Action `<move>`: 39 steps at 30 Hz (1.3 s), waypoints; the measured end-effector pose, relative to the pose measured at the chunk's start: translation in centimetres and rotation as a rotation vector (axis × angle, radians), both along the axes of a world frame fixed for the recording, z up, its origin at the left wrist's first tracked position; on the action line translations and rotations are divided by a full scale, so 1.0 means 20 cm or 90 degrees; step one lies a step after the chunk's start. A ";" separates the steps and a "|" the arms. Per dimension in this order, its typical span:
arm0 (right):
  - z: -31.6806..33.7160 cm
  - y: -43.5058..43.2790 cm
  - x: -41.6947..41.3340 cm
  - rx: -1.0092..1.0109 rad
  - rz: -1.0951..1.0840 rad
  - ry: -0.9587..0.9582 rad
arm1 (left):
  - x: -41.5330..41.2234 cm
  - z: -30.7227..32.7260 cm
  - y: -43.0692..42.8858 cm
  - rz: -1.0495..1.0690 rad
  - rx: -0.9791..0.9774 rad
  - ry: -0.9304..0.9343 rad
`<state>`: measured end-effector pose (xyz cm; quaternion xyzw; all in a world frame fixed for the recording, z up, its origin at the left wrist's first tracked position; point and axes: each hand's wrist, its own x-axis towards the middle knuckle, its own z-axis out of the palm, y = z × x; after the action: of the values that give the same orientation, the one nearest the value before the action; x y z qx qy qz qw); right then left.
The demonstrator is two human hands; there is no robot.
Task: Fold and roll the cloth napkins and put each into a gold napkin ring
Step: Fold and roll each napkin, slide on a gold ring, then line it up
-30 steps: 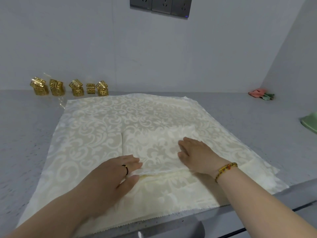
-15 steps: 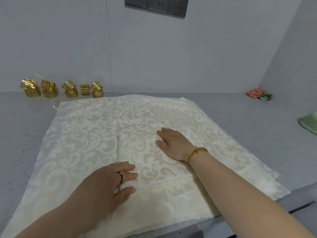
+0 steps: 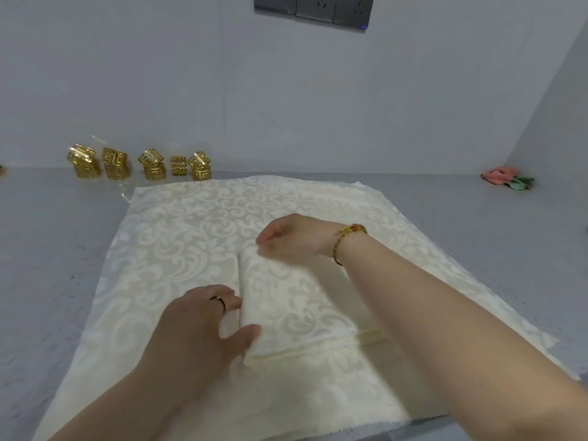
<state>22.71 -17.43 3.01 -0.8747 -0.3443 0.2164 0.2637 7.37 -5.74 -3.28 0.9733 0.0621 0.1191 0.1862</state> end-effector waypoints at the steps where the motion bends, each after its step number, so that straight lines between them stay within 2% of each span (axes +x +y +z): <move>1: 0.01 0.06 0.00 -0.057 0.025 -0.017 | 0.00 -0.01 0.01 0.006 -0.001 0.005; 3: 0.01 0.14 0.02 -0.153 0.051 -0.062 | 0.00 -0.01 0.02 0.003 -0.003 -0.009; 6: 0.02 0.19 0.04 -0.202 0.059 -0.069 | 0.01 -0.02 0.03 -0.001 0.010 -0.022; 9: 0.03 0.18 0.04 -0.129 0.041 -0.015 | 0.01 -0.02 0.04 -0.005 0.004 -0.044; 14: 0.06 0.13 0.03 -0.079 0.038 0.004 | 0.03 -0.05 0.03 -0.059 0.003 -0.063; 17: 0.10 0.11 0.00 0.007 -0.003 0.028 | 0.03 -0.04 0.03 -0.061 -0.035 -0.057; 20: 0.15 0.09 -0.03 0.107 -0.029 0.035 | 0.02 -0.02 0.02 -0.049 -0.135 -0.041; 23: 0.21 0.05 -0.07 0.180 -0.068 0.006 | -0.03 0.03 0.01 -0.043 -0.313 -0.023; 26: 0.28 0.00 -0.10 0.294 -0.109 -0.006 | -0.07 0.10 0.00 0.029 -0.568 -0.038; 29: 0.34 -0.05 -0.13 0.402 -0.113 0.014 | -0.06 0.16 0.05 0.103 -0.841 -0.149; 31: 0.37 -0.08 -0.17 0.460 -0.099 0.055 | -0.07 0.23 0.09 0.080 -1.030 -0.223; 33: 0.41 -0.09 -0.21 0.529 -0.073 0.081 | -0.08 0.31 0.11 0.044 -1.065 -0.262; 37: 0.48 -0.12 -0.30 0.655 -0.024 0.149 | -0.12 0.48 0.13 0.007 -0.994 -0.338; 39: 0.49 -0.13 -0.33 0.686 0.001 0.178 | -0.13 0.56 0.16 0.001 -1.004 -0.360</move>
<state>16.12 -20.04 12.75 -0.5787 -0.3686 0.1236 0.7169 4.71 -2.55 7.92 0.4914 0.0789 0.2804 0.8208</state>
